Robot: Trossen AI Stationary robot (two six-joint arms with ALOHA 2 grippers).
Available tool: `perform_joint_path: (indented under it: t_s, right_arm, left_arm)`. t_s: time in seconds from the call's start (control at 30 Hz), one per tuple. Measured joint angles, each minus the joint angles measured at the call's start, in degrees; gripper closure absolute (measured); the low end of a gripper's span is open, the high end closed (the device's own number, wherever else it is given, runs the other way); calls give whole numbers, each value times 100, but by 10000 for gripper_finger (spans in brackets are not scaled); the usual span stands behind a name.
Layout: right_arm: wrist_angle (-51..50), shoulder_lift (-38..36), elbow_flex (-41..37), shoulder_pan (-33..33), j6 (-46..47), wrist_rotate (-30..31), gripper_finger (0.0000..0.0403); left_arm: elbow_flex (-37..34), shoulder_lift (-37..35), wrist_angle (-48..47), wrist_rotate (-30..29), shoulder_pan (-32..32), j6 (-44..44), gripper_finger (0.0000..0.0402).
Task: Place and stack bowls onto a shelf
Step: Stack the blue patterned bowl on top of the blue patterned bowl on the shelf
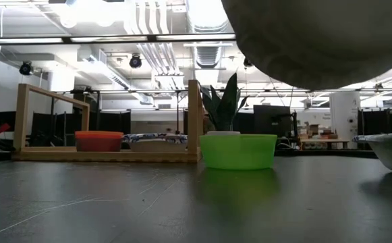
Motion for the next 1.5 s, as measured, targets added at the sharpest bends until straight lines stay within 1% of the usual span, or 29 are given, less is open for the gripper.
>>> perform_joint_path:
  t_s: [0.1,0.2,0.3,0.4,0.5,0.6,0.7,0.8,0.9,1.0,1.03,1.17,1.3,1.4,1.5]
  right_arm:
    - [17,4,0,0,-56,6,392]
    - [23,4,0,0,-54,6,392]
    - [26,4,0,0,-56,8,392]
    - [22,10,0,0,-56,12,392]
    - [28,10,0,0,-56,13,392]
    - [70,10,0,-2,-57,65,392]
    - [78,10,0,-2,-62,80,392]
    - [109,10,1,-2,-92,80,392]
    - [111,10,1,-2,25,98,391]
    - [132,10,1,-2,189,425,380]
    - [124,10,0,-2,234,519,372]
    - [151,10,2,-15,311,688,328]
    - [135,-167,2,-15,311,704,275]
    - [17,-505,47,-26,311,856,240]
    - [-223,-952,76,-26,313,1143,215]
  left_arm:
    - [-9,11,-81,230,94,-107,332]
    - [-9,56,-44,354,149,-228,295]
    - [-10,165,-2,415,155,-166,256]
    - [-15,216,31,783,158,-30,226]
    - [-15,264,220,907,165,-44,209]
    - [-15,420,573,926,165,-6,207]
    - [-15,538,618,1062,165,116,215]
    - [-15,608,622,1061,167,135,240]
    - [-15,625,664,977,167,196,293]
    - [-15,625,655,907,167,269,371]
    - [-7,625,654,909,165,275,384]
    - [123,625,495,880,167,285,393]
    - [573,629,-503,799,169,223,399]
    - [1091,629,-1532,436,122,110,401]
    - [1670,629,-2927,3,44,31,401]
